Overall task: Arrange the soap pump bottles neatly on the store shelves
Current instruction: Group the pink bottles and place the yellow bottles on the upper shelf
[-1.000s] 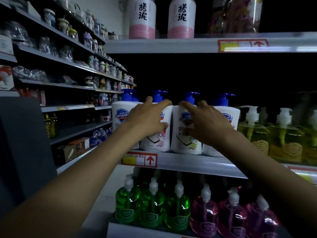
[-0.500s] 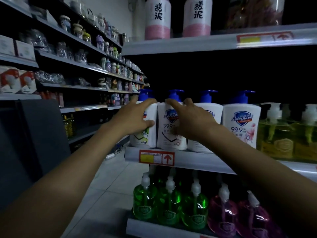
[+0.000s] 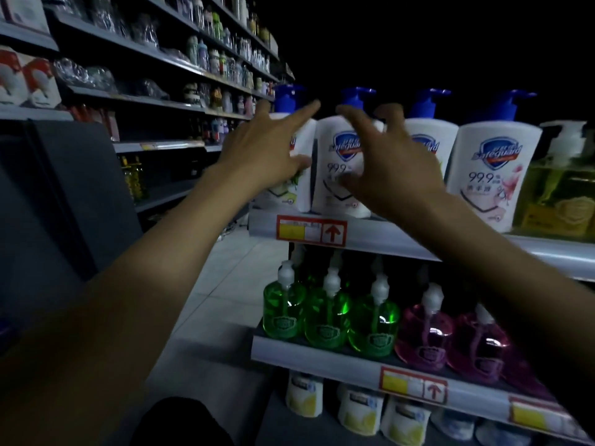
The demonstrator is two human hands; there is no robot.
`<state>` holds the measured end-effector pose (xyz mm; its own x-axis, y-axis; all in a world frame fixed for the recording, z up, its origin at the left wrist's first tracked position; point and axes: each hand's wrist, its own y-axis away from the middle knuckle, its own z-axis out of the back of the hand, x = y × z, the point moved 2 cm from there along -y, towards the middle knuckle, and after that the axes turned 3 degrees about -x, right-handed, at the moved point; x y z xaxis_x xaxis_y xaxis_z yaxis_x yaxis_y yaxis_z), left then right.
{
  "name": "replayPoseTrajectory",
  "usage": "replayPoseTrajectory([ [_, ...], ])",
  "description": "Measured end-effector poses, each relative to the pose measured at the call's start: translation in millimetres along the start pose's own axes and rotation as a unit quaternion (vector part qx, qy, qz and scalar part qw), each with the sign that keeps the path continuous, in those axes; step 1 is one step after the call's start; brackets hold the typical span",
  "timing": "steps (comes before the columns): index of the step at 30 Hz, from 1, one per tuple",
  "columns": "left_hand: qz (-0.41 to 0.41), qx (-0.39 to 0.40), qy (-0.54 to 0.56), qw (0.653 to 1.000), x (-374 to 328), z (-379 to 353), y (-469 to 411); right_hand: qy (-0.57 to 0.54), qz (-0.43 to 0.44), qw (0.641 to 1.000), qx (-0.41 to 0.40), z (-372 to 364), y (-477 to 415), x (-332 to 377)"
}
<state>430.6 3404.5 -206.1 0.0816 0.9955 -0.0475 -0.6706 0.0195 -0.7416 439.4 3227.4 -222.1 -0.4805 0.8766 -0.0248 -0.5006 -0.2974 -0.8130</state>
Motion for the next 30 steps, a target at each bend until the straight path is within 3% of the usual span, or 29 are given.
replayPoseTrajectory([
  [2,0.016,-0.156,0.086,0.984,3.0,2.7,26.5,-0.081,0.003,0.992,-0.097,5.0,38.4,8.0],
  [3,0.034,-0.249,0.147,0.957,8.3,-3.5,50.3,-0.13,0.008,0.986,-0.101,1.6,63.4,11.6],
  [5,0.096,-0.341,0.223,0.908,25.2,-40.7,111.3,-0.16,0.013,0.987,-0.016,-24.1,111.2,15.2],
  [6,0.127,-0.323,0.238,0.907,33.4,-69.2,142.2,-0.143,0.008,0.988,0.056,-43.5,131.0,15.4],
  [9,0.154,-0.101,0.278,0.943,45.2,-149.6,200.9,-0.086,-0.018,0.966,0.244,-105.3,169.3,10.5],
  [11,0.12,0.003,0.284,0.951,42.1,-173.8,204.8,-0.064,-0.046,0.947,0.31,-130.0,175.3,7.0],
  [15,0.076,0.129,0.231,0.961,36.3,-198.4,194.6,-0.064,-0.057,0.928,0.361,-163.2,170.0,-1.8],
  [24,0.067,0.155,0.295,0.941,40.1,-206.9,184.4,-0.076,-0.013,0.939,0.335,-177.3,170.6,-7.5],
  [30,0.087,0.165,0.294,0.938,31.9,-200.8,187.4,-0.111,-0.054,0.94,0.319,-165.0,173.6,1.4],
])
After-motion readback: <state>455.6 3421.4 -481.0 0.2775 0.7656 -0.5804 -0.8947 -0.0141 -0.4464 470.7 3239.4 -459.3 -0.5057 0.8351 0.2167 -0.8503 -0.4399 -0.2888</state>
